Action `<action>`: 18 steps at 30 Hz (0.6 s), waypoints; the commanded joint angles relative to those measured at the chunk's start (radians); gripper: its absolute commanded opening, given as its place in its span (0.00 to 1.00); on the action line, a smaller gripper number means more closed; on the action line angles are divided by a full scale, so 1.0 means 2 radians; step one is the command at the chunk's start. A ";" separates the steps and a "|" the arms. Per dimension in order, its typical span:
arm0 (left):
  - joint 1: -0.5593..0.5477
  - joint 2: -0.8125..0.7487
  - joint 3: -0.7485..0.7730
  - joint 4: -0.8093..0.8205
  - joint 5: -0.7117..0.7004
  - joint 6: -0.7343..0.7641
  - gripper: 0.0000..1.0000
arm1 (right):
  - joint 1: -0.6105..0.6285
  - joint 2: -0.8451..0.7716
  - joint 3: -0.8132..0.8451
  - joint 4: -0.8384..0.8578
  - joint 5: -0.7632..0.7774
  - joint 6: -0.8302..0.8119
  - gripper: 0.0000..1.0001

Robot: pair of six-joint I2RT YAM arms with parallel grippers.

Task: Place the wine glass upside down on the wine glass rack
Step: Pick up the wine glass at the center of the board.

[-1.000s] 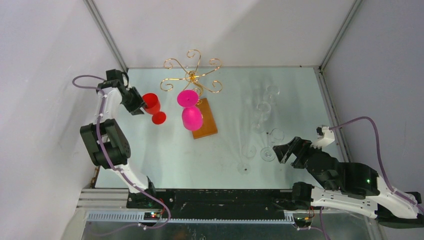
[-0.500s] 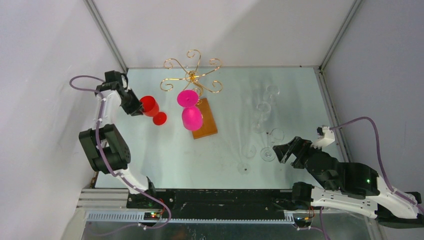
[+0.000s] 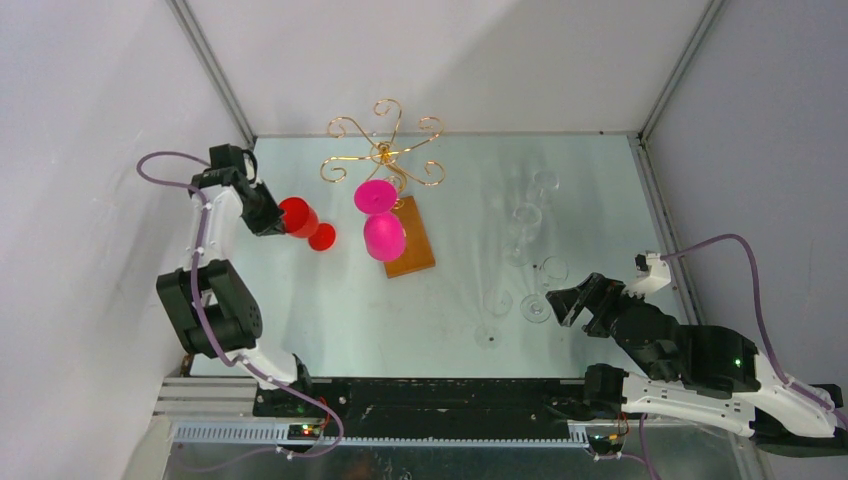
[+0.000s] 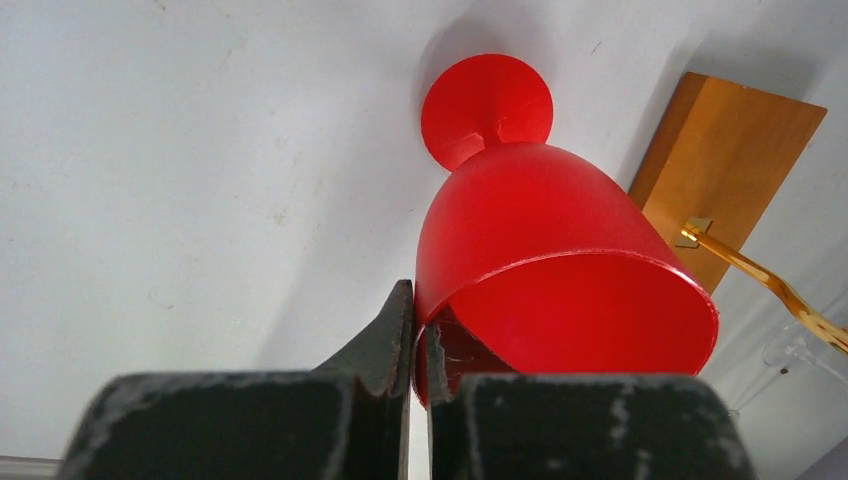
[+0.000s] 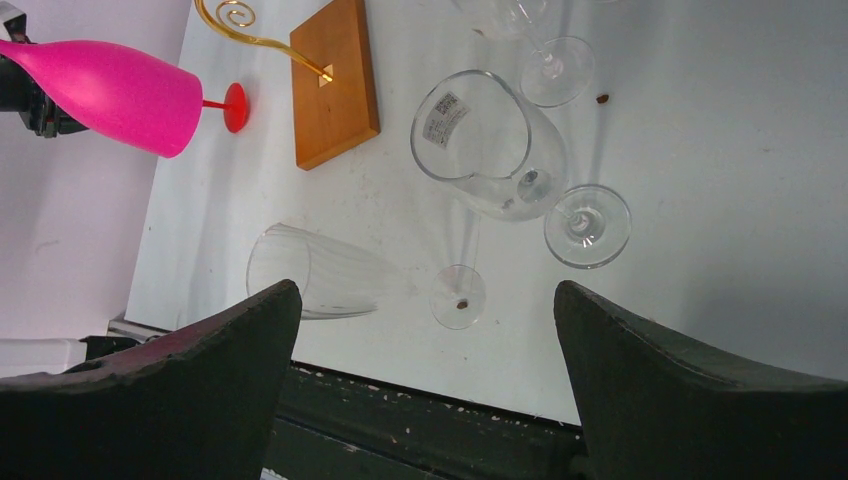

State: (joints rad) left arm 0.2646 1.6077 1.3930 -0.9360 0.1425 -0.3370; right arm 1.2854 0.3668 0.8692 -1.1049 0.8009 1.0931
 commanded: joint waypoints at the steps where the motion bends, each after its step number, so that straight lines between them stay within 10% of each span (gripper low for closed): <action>1: -0.003 -0.036 0.000 -0.001 -0.001 0.018 0.03 | 0.002 -0.002 0.000 0.008 0.010 0.018 1.00; 18: -0.005 -0.194 -0.039 0.014 -0.002 0.017 0.00 | 0.001 -0.005 0.000 0.043 -0.004 0.001 1.00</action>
State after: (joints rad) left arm 0.2623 1.3170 1.3441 -0.9436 0.1234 -0.3130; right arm 1.2854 0.3389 0.8692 -1.0782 0.7868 1.1099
